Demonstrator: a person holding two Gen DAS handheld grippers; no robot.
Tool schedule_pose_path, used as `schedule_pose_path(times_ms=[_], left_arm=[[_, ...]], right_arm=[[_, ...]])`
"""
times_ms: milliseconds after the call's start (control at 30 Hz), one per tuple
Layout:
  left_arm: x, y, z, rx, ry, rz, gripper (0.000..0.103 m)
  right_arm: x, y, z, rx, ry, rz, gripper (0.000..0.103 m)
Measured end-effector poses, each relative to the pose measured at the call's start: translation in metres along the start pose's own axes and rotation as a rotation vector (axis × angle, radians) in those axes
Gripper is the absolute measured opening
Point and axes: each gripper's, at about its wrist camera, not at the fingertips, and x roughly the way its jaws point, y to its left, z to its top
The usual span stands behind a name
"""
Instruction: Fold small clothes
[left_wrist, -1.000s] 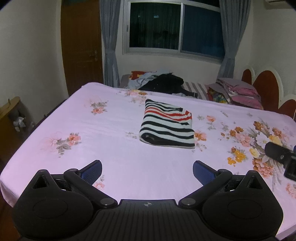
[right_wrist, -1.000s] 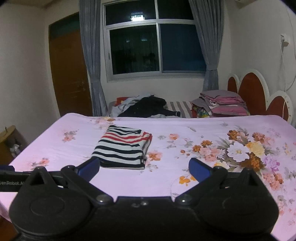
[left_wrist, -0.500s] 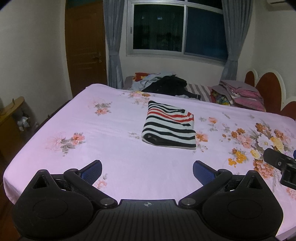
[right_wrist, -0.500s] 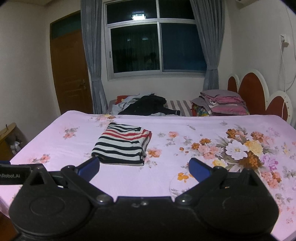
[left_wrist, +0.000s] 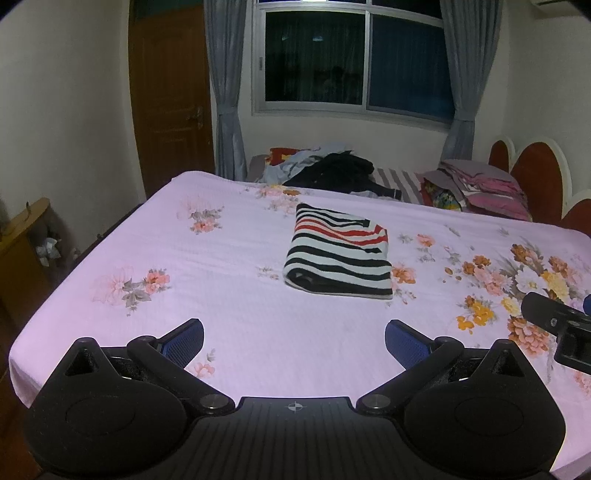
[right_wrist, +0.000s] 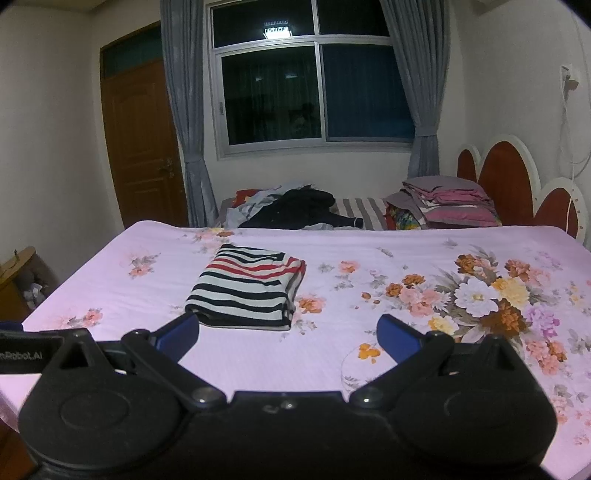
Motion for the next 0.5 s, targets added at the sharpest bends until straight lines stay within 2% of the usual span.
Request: schedule_pose_path(times_ms=[500], left_arm=[[0.0,0.0029,-0.0012,0.004,0.007,0.002,0.103]], right_arm=[[0.0045,0.0047,-0.0017,0.0,0.014,0.018,0.103]])
